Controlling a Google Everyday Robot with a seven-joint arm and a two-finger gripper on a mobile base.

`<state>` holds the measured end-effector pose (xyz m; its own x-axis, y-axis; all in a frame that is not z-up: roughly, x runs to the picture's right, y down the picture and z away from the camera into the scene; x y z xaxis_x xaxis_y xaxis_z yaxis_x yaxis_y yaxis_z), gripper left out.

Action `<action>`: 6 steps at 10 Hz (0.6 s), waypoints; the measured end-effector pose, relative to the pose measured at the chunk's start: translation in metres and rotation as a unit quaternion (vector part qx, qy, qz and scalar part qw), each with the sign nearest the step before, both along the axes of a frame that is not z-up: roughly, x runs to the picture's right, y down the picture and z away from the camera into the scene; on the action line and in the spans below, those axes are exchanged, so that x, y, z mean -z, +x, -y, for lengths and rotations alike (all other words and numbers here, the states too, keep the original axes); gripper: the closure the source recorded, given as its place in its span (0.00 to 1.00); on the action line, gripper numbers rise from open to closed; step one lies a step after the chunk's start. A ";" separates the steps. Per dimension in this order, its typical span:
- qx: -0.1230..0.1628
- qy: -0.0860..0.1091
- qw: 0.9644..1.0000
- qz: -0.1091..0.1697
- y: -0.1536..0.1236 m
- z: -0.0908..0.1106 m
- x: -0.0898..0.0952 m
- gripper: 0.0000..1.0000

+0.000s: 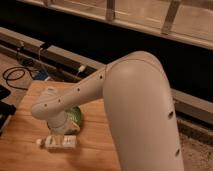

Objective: Place the bottle in the ceramic bowl

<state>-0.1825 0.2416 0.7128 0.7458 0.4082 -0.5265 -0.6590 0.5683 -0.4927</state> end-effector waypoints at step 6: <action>-0.027 -0.032 0.998 0.050 -0.014 -0.034 -0.022 0.35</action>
